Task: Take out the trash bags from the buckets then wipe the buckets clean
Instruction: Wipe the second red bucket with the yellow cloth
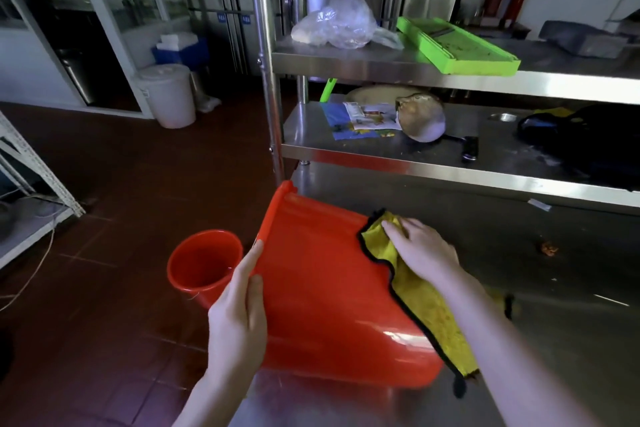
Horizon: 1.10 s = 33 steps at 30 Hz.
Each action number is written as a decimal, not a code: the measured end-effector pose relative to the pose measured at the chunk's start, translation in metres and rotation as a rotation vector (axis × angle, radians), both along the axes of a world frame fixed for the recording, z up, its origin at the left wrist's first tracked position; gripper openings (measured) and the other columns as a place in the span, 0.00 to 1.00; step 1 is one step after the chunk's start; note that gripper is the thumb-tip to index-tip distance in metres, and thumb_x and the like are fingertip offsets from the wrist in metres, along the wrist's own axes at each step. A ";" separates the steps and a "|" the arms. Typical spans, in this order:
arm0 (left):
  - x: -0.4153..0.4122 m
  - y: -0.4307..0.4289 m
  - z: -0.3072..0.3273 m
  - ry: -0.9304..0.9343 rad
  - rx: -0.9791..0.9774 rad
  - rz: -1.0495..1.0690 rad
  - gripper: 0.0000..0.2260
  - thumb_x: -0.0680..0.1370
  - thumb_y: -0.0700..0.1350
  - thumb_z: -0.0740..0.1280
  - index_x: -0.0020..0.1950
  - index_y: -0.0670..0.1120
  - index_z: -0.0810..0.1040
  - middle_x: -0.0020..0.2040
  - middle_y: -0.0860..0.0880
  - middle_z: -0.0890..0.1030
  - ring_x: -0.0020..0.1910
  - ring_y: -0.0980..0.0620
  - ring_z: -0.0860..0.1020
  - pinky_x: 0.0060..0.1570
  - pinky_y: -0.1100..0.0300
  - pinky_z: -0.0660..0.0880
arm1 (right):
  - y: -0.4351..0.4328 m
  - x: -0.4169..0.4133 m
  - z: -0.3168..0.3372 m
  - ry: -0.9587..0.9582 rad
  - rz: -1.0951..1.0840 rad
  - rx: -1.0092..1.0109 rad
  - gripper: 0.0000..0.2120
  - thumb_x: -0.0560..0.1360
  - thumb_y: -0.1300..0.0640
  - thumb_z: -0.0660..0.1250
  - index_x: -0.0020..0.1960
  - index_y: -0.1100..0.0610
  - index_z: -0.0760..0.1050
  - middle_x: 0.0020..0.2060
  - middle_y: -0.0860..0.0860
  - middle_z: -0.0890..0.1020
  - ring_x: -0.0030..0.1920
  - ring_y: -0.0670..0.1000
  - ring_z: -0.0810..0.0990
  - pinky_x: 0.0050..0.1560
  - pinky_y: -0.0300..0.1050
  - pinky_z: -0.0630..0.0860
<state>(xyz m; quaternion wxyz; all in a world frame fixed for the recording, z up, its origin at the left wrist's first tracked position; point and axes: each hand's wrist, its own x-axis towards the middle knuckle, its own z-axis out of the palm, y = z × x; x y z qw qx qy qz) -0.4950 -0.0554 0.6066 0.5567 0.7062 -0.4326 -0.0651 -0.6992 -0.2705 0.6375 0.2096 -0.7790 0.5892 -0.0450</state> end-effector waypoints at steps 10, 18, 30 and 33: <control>0.033 -0.046 0.039 -0.081 0.178 -0.131 0.12 0.80 0.58 0.56 0.63 0.67 0.68 0.30 0.53 0.77 0.27 0.58 0.75 0.26 0.66 0.68 | 0.100 0.102 -0.005 -0.047 0.459 -0.595 0.29 0.78 0.33 0.46 0.75 0.42 0.60 0.77 0.45 0.60 0.78 0.53 0.54 0.71 0.71 0.51; 0.034 -0.100 0.062 -0.156 0.285 -0.108 0.14 0.83 0.51 0.56 0.68 0.62 0.70 0.44 0.51 0.81 0.37 0.55 0.77 0.34 0.64 0.70 | 0.087 0.049 -0.016 -0.026 0.397 -0.555 0.31 0.76 0.29 0.43 0.76 0.38 0.53 0.77 0.43 0.58 0.78 0.50 0.53 0.72 0.68 0.54; 0.014 -0.042 0.002 -0.071 0.046 -0.122 0.23 0.83 0.42 0.56 0.69 0.69 0.66 0.25 0.49 0.71 0.20 0.57 0.64 0.20 0.59 0.68 | 0.060 0.095 -0.002 -0.072 0.339 -0.458 0.30 0.76 0.33 0.47 0.73 0.43 0.63 0.76 0.42 0.60 0.77 0.50 0.56 0.70 0.72 0.50; 0.017 -0.033 -0.003 -0.072 0.035 -0.140 0.24 0.83 0.39 0.56 0.70 0.67 0.67 0.29 0.47 0.75 0.22 0.59 0.65 0.22 0.65 0.64 | 0.089 0.106 -0.012 -0.085 0.453 -0.576 0.29 0.78 0.33 0.48 0.74 0.43 0.62 0.76 0.45 0.60 0.77 0.52 0.54 0.71 0.71 0.50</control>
